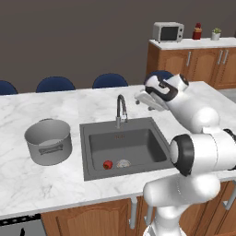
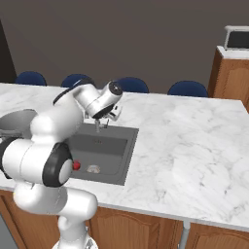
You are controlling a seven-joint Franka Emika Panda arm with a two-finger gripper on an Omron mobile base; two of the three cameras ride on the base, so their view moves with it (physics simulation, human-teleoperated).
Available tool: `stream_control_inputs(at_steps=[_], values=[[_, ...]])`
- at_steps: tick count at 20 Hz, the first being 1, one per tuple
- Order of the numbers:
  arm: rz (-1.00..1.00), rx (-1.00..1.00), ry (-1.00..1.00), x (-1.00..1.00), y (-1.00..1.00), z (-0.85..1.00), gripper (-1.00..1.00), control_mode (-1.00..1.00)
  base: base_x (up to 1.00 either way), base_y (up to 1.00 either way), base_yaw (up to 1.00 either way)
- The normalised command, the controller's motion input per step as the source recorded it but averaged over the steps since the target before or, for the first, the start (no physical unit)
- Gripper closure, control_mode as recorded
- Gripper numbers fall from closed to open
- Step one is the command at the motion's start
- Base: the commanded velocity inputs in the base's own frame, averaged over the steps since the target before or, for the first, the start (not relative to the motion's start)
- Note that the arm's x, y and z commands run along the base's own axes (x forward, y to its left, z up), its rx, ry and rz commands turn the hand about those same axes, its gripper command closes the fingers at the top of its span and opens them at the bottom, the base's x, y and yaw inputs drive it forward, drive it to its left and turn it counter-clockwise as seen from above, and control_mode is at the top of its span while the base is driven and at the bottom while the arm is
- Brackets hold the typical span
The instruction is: Dump the bell pepper from the pot into the sink. Then turn on the water and wash the bell pepper. Then turn off the water and put the bell pepper back in the pot.
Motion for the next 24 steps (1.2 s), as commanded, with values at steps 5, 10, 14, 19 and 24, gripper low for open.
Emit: stream_control_inputs(at_steps=[5,10,14,19,24], values=[[0.13,-0.06,0.11,-0.73,0.0,0.14,-1.0,-1.0,0.0,0.0,0.0],[0.18,-0.06,0.01,-0.74,0.0,0.08,-1.0,-1.0,0.0,0.0,0.0],[0.17,-0.03,-0.07,-0.74,0.0,0.06,-1.0,-1.0,0.0,0.0,0.0],[0.11,-0.05,-0.09,-0.4,0.08,0.01,-1.0,-1.0,0.0,0.0,0.0],[0.02,-0.1,-0.06,-0.12,0.34,0.0,-1.0,-1.0,0.0,0.0,0.0]])
